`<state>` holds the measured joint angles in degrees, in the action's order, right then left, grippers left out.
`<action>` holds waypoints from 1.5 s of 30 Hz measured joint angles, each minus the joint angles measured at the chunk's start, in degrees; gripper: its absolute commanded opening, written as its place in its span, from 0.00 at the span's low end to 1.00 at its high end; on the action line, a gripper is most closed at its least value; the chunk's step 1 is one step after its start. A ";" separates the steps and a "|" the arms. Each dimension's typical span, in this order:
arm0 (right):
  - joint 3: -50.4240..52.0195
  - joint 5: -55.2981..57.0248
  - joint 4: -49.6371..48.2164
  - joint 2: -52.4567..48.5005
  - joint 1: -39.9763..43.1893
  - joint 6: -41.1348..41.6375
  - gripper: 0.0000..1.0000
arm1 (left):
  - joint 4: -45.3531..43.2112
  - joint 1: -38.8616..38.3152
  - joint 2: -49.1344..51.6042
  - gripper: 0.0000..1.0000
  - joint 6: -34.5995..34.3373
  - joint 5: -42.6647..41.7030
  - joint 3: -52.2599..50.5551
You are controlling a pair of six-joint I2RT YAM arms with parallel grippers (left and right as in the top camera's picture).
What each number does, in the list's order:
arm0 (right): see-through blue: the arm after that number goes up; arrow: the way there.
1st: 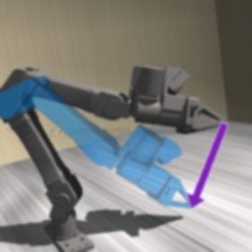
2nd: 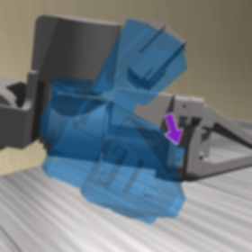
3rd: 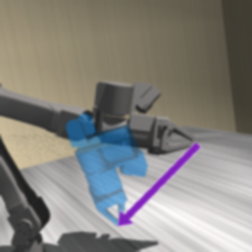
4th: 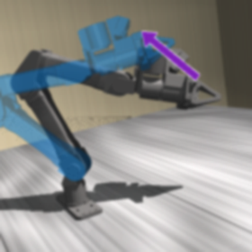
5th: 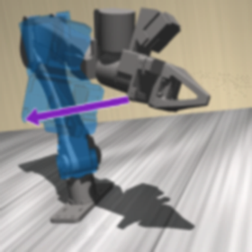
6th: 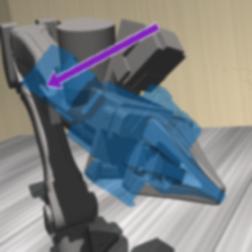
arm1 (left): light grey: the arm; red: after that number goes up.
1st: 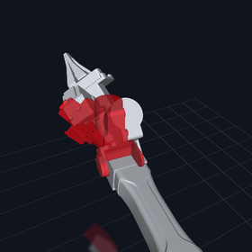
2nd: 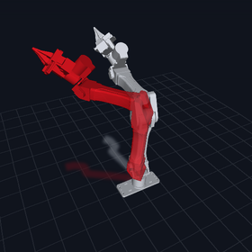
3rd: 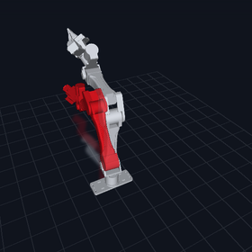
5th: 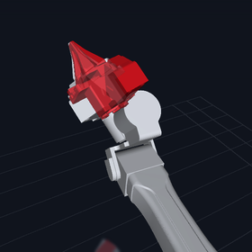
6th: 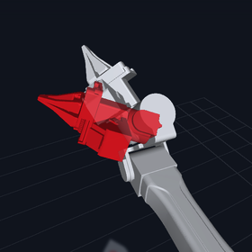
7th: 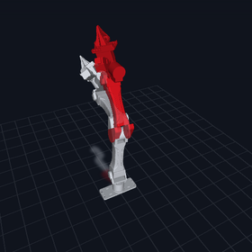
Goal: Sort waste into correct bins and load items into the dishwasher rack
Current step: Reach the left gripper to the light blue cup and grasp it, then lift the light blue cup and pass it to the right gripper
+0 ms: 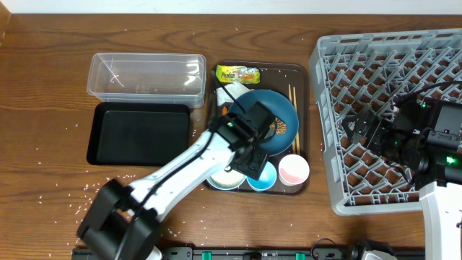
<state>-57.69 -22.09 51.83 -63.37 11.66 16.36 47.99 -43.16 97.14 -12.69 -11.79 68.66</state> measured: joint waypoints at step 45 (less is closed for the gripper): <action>-0.11 -58.07 -16.90 0.00 -13.22 -28.89 0.81 | -7.23 22.05 -19.78 0.06 1.75 -50.62 9.79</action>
<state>-57.80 -80.16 34.94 -63.37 -1.56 -12.53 40.75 -21.10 77.36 -10.94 -62.41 78.46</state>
